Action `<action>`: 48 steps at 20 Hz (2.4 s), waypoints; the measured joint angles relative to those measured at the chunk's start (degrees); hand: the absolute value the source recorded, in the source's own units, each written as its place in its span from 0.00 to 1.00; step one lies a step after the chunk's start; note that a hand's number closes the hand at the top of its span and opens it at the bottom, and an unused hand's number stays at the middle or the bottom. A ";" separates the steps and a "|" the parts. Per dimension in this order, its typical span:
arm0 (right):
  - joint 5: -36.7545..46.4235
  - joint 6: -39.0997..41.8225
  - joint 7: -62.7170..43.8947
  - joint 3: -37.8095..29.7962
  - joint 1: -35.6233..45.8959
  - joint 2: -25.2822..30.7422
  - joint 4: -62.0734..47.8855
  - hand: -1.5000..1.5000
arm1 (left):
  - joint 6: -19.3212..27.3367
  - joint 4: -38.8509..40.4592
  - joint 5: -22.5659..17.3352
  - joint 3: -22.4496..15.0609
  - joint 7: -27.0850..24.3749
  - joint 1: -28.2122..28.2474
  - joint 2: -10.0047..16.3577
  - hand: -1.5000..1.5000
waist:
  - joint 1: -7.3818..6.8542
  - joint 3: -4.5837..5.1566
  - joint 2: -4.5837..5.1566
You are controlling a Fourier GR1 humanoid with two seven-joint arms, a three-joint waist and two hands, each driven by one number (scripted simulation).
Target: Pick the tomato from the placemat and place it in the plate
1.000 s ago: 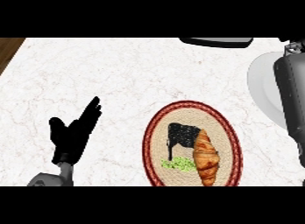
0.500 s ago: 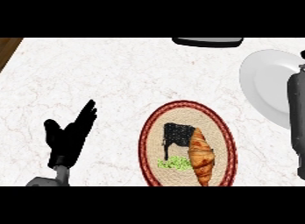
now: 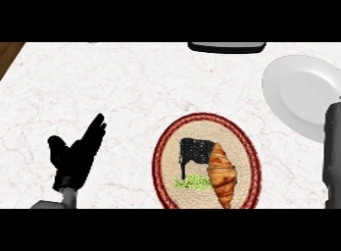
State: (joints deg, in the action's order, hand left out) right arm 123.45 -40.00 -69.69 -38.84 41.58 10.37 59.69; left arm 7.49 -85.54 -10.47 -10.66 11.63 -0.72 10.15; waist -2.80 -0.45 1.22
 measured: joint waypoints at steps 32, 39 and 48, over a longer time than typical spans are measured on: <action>-40.65 -39.89 17.22 -3.76 -5.42 -8.49 -7.52 0.00 | -1.39 0.68 -0.33 2.77 -0.43 1.96 0.44 0.50 | 2.69 0.10 -1.78; -47.28 -41.69 11.95 14.20 -14.88 -10.01 -1.85 0.00 | -0.88 0.60 0.60 2.50 0.77 1.51 -0.36 0.50 | 2.67 0.15 -1.92; -43.05 -41.51 0.90 24.40 -21.05 -10.33 -0.72 0.00 | -2.22 1.39 0.26 3.53 0.61 0.75 -0.21 0.50 | 2.35 0.20 -1.85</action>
State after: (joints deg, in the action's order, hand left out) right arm 80.39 -81.50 -68.78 -14.44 20.53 0.05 58.98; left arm 5.27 -84.15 -10.21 -7.13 12.23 0.03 9.94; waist -0.45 -0.24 -0.63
